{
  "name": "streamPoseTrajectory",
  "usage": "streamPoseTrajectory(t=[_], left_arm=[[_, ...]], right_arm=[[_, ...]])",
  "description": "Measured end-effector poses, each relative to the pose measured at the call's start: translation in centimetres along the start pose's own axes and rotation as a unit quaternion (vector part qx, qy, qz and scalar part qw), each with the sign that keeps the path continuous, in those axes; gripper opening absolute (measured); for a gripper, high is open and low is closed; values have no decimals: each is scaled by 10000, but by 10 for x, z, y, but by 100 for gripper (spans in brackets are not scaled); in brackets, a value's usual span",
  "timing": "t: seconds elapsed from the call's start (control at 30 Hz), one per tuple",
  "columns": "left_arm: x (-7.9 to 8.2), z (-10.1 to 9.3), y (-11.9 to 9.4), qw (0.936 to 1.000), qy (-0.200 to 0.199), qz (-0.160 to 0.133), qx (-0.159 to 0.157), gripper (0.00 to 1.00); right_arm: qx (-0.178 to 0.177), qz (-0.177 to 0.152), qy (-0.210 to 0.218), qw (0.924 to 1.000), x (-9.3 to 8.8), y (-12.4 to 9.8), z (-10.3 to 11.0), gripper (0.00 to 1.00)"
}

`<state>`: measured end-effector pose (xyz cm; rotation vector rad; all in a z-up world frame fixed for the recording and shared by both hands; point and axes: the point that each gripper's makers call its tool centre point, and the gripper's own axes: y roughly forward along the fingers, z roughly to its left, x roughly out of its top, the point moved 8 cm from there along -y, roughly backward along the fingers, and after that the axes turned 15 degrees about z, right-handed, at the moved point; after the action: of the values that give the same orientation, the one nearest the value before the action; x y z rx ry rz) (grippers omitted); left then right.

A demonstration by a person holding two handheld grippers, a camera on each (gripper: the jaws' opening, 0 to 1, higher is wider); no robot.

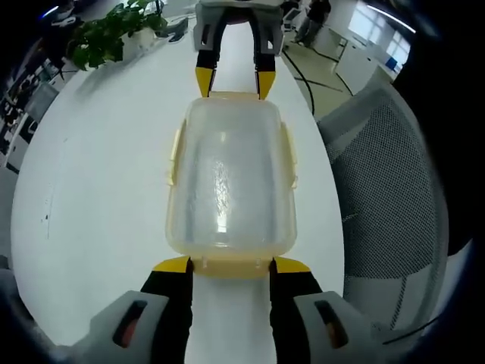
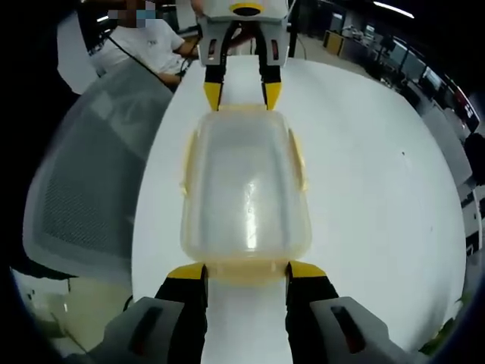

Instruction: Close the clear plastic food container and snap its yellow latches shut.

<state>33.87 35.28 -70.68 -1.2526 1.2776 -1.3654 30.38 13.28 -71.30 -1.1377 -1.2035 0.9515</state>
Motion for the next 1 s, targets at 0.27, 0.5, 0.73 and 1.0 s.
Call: streamPoseTrajectory(t=[0.27,0.5,0.73,1.0], left_arm=[[-1,0,-1,9999,132,74,52,40],[-3,1,-5,10000,-16,46,-4,39],[-3,1,-7,9998,-176,43,27,38],[-1,-1,-8,9991,-406,102,-98,37]], right_arm=[[-35,24,-236,9997,-2,-2,0,42],[-71,-5,-92,9999,-6,-5,-1,44],[-22,-157,196,9997,-10,-9,-3,44],[136,-292,524,9981,-9,-13,-1,41]])
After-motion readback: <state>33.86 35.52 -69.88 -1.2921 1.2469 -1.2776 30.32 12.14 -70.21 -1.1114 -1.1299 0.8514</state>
